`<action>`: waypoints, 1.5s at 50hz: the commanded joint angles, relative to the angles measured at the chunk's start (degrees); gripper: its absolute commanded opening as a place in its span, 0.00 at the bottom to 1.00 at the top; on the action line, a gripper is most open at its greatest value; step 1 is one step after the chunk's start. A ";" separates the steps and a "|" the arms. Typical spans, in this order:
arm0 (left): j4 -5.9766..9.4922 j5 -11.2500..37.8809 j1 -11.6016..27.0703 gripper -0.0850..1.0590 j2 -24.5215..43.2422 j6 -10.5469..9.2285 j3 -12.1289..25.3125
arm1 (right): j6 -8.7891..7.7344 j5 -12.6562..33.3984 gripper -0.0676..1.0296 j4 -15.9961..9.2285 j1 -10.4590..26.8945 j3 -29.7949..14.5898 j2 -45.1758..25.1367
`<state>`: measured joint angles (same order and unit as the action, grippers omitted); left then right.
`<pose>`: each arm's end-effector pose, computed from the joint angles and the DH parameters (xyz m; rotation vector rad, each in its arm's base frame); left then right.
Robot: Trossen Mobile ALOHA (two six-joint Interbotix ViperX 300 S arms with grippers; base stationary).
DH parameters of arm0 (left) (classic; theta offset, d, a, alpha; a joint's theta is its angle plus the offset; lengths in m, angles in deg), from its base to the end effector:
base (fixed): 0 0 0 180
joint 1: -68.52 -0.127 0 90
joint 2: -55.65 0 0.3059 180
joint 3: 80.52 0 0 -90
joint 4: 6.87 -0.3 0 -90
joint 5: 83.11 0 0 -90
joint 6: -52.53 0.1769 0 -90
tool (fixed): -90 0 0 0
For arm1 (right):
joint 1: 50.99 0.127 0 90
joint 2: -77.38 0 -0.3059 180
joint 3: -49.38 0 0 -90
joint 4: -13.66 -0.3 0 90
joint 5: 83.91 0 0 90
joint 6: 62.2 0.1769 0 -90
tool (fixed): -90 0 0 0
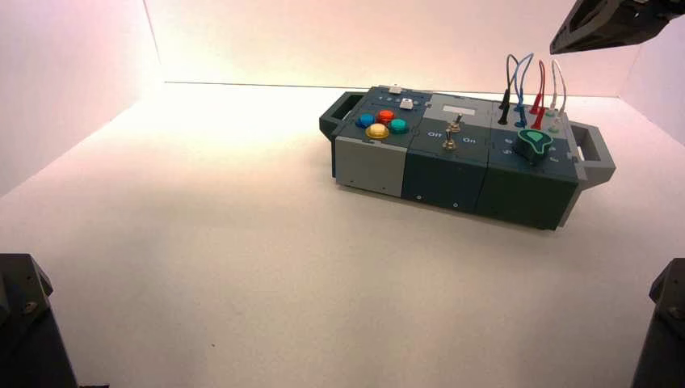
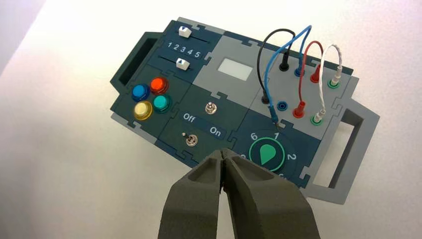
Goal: Insert the blue wire.
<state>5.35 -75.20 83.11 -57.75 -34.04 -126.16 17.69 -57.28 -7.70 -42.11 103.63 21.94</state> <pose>0.2981 -0.0829 0.2059 -0.0880 0.5411 -0.2371 0.2257 0.0645 0.1550 0.1539 0.8062 0.2393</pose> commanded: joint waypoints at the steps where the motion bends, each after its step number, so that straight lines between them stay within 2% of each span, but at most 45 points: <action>1: -0.18 -0.62 -0.09 0.05 -0.18 0.18 1.41 | 0.00 -0.53 0.04 0.09 -0.18 -0.62 -0.62; 5: -0.18 -0.62 -0.09 0.05 -0.18 0.18 1.41 | 0.00 -0.53 0.05 0.09 -0.26 -0.62 -1.05; 11: -0.18 -0.62 -0.09 0.05 -0.18 0.18 1.23 | 0.00 -2.11 0.11 0.18 -0.53 -0.70 -2.64; 18: -0.18 -0.53 -0.09 0.05 -0.35 0.18 1.23 | 0.09 -4.48 0.12 0.18 -0.62 -0.97 -5.10; 30: -0.18 -0.70 -0.09 0.05 -3.08 0.18 0.97 | -0.18 -8.61 0.12 0.26 -0.62 -1.93 -13.71; 31: -0.18 -0.97 -0.09 0.05 -4.22 0.18 0.44 | -0.18 -9.40 0.12 0.35 -0.62 -2.46 -16.52; 36: -0.18 -1.58 -0.09 0.05 -5.80 0.26 -0.44 | -0.35 -9.84 0.12 0.35 -0.62 -3.52 -19.78; 44: -0.18 -2.37 -0.18 0.05 -8.70 0.53 -1.93 | -0.88 -10.46 0.20 1.93 -0.62 -7.21 -25.05; 53: -0.35 -2.29 -0.18 0.05 -7.56 1.93 -1.14 | -0.88 -10.63 0.20 2.37 -0.62 -8.09 -26.81; 63: -0.26 -2.29 -0.26 0.05 -6.06 1.93 -0.70 | -0.79 -10.90 0.20 2.90 -0.70 -7.65 -26.81; 75: -0.26 -2.29 -0.18 0.05 -4.83 2.11 -0.35 | -0.79 -10.46 0.28 3.52 -5.45 -5.45 -26.19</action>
<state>5.17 -76.96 83.02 -62.59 -32.19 -128.45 16.90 -67.57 -4.18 -46.16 98.44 -5.04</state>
